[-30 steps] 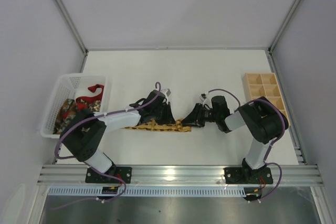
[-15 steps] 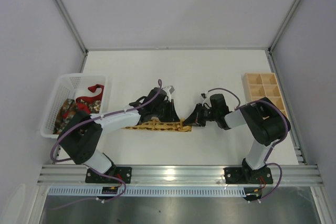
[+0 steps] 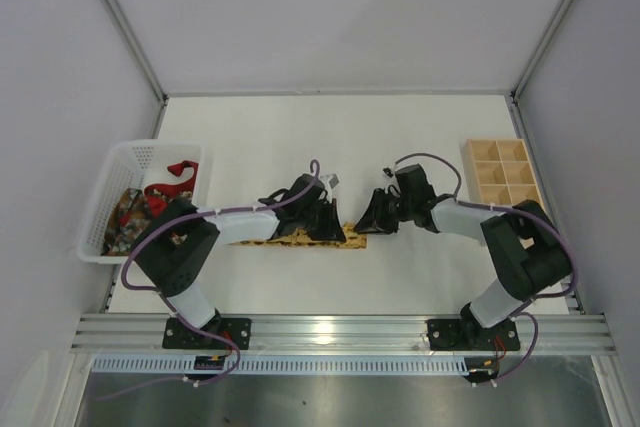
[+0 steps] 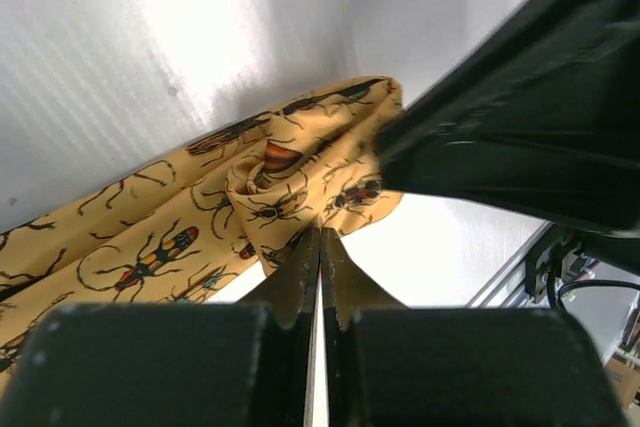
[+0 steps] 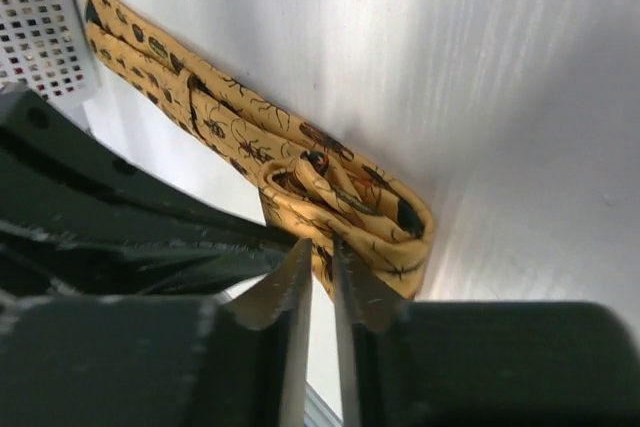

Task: Roll the ties
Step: Roll the tie

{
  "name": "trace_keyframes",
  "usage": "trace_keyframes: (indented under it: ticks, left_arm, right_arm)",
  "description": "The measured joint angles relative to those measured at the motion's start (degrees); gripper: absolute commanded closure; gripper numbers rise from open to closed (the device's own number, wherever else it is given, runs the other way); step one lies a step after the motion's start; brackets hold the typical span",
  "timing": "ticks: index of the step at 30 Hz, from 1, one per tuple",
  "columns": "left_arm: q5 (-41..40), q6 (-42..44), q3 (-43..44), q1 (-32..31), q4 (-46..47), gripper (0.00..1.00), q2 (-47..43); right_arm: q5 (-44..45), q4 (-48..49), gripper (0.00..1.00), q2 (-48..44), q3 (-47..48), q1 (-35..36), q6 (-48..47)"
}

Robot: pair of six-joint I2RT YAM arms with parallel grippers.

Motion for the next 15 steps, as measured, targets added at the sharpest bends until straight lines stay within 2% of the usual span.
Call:
trace_keyframes:
  ticks: [7,10,15]
  left_arm:
    - [0.0,0.3,-1.4,1.4,0.7,0.98,0.1]
    - [0.1,0.5,-1.4,2.3,1.3,0.98,0.3]
    - [0.5,0.5,-1.4,3.4,1.7,0.98,0.5]
  right_arm:
    - [2.3,-10.2,0.38,-6.6,-0.2,-2.2,-6.3]
    - [2.3,-9.8,0.30,-7.4,-2.6,-2.4,-8.0]
    - [0.5,-3.6,0.29,-6.4,-5.6,-2.4,-9.5]
